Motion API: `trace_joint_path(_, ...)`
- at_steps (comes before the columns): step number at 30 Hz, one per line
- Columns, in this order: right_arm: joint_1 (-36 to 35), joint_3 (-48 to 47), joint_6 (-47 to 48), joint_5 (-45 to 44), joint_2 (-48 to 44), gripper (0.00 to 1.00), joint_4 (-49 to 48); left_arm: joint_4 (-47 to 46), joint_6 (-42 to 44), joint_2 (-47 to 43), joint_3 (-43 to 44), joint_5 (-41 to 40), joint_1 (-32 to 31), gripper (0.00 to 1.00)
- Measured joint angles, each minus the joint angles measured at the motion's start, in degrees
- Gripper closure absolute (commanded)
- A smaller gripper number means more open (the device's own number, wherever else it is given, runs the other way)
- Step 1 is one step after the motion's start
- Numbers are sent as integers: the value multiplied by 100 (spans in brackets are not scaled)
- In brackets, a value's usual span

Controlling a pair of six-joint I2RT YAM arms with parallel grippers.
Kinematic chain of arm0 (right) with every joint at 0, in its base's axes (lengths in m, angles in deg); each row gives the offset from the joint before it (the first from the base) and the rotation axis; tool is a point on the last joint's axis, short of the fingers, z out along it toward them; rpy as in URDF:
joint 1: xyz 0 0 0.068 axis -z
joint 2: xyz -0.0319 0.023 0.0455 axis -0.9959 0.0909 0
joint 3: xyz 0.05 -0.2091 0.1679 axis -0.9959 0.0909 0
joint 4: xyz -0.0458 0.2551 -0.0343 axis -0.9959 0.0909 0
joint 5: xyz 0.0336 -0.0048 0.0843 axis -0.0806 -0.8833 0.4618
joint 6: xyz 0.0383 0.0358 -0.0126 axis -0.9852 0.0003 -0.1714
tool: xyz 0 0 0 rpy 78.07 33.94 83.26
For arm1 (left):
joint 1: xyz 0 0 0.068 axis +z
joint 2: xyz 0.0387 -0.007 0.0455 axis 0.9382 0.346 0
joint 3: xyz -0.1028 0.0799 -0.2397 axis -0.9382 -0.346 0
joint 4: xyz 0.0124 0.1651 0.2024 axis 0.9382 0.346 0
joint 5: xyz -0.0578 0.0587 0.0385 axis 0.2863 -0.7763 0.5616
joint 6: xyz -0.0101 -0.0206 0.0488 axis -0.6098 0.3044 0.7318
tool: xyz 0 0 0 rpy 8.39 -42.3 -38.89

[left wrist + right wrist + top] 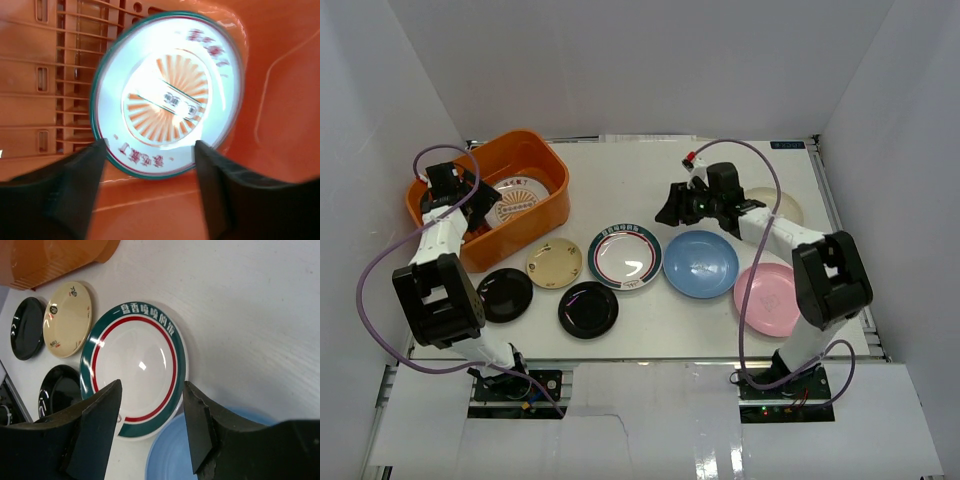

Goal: Place the plates into the plastic bin on the countertop

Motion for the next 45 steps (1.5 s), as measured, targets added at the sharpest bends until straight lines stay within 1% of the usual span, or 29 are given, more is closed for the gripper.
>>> trace_joint_path(3,-46,-820,302,55,748,37,404,-22,46,-13,2,-2,0,2)
trace_joint_path(4,-70,-1027,398,63,966,34,555,-20,72,-28,2,0,0,2)
trace_joint_path(8,-155,-1639,682,120,1683,32,1084,-22,96,-293,2,61,-2,2)
trace_joint_path(11,-214,-1952,817,131,2122,33,1410,-146,92,-859,-42,127,-37,2)
trace_joint_path(14,-258,-2188,907,155,2459,37,1644,-343,94,-1655,-144,127,-197,2)
trace_joint_path(17,-284,-2402,960,275,2704,43,1829,-496,122,-2398,-227,177,-588,2)
trace_joint_path(18,-291,-2463,960,282,2750,47,1851,-564,144,-2618,-280,229,-769,2)
trace_joint_path(20,-295,-2518,964,348,2811,52,1862,-625,173,-2999,-450,378,-1154,2)
trace_joint_path(21,-293,-2518,949,398,2835,58,1869,-658,181,-3185,-603,511,-1360,2)
trace_joint_path(23,-293,-2522,894,535,2896,66,1829,-621,190,-3451,-911,813,-1790,2)
trace_joint_path(24,-293,-2522,839,597,2933,77,1816,-581,203,-3530,-1064,953,-1965,2)
trace_joint_path(25,-293,-2522,813,654,2959,80,1799,-518,216,-3580,-1217,1141,-2114,2)
trace_joint_path(26,-291,-2522,739,715,2979,83,1786,-437,227,-3615,-1388,1316,-2251,2)
trace_joint_path(27,-286,-2522,673,769,2983,89,1779,-354,240,-3641,-1572,1475,-2343,2)
trace_joint_path(29,-275,-2522,507,922,2986,92,1738,-140,273,-3705,-1904,1709,-2441,2)
trace_joint_path(32,-245,-2522,306,1021,2962,92,1639,219,361,-3897,-2291,1875,-2500,2)
trace_joint_path(36,-232,-2455,129,905,2669,92,1631,437,450,-4094,-2496,1943,-2511,3)
trace_joint_path(40,-155,-2271,90,588,1961,92,1558,361,433,-4159,-2658,1954,-2511,5)
trace_joint_path(45,39,-1759,-68,586,914,92,1169,-57,203,-4044,-2942,2153,-2518,9)
